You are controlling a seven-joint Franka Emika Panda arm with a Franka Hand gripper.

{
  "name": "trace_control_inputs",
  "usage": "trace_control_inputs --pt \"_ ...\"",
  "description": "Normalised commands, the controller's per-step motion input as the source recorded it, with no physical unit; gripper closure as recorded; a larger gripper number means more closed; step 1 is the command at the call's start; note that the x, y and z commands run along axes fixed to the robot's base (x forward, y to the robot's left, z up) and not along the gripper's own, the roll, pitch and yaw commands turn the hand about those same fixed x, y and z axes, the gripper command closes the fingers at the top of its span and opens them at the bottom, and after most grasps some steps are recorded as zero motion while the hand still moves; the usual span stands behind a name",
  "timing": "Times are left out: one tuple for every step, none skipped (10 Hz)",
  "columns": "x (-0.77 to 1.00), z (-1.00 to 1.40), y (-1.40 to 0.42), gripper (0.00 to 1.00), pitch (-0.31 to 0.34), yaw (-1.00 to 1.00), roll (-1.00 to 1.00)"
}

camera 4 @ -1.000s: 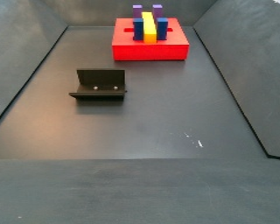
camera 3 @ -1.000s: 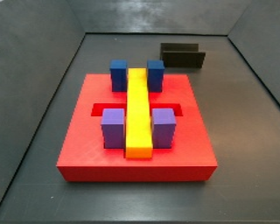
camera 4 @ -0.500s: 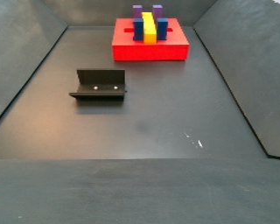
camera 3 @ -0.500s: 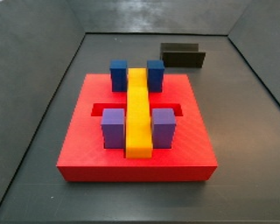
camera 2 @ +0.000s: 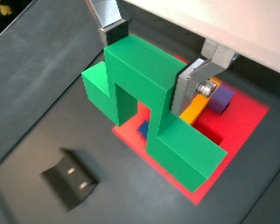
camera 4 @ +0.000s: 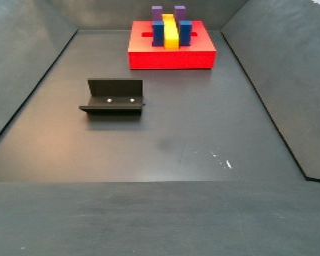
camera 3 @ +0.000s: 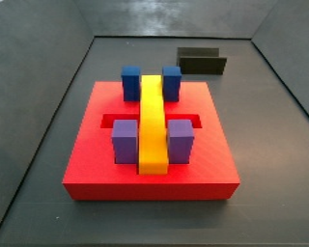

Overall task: Pick up the green object. Move up. Place the green object on the fixture. Regrasp the green object. Move to above the board. Insert the green object.
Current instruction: Move to above the board, then insert the green object.

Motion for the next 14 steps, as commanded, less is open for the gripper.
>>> trace_control_inputs --pt "-0.07 0.02 -0.02 1.00 0.063 -0.05 -1.00" --pt "-0.07 0.00 0.03 1.00 0.044 -0.04 -1.00" --pt "-0.07 0.01 0.04 1.00 0.025 -0.03 -0.88" --pt "-0.06 0.00 0.03 1.00 -0.004 -0.01 -0.58" --pt "-0.05 0.00 0.02 1.00 -0.015 -0.01 -0.45" --pt "-0.04 0.00 0.01 1.00 -0.021 -0.01 -0.29" --pt "0.00 -0.08 0.00 1.00 -0.019 -0.01 0.00" --pt "-0.02 -0.42 -0.15 1.00 -0.194 0.00 -0.03" --pt "-0.01 -0.33 -0.35 1.00 -0.171 0.20 0.00" --pt "-0.08 -0.39 -0.41 1.00 -0.114 0.17 0.00" --pt "0.11 -0.31 -0.29 1.00 -0.210 0.14 -0.06" --pt "0.31 -0.39 -0.15 1.00 -0.271 0.13 -0.13" --pt "0.27 -0.47 -0.13 1.00 -0.301 0.10 -0.12" --pt "0.25 -0.49 -0.11 1.00 -0.291 0.10 -0.09"
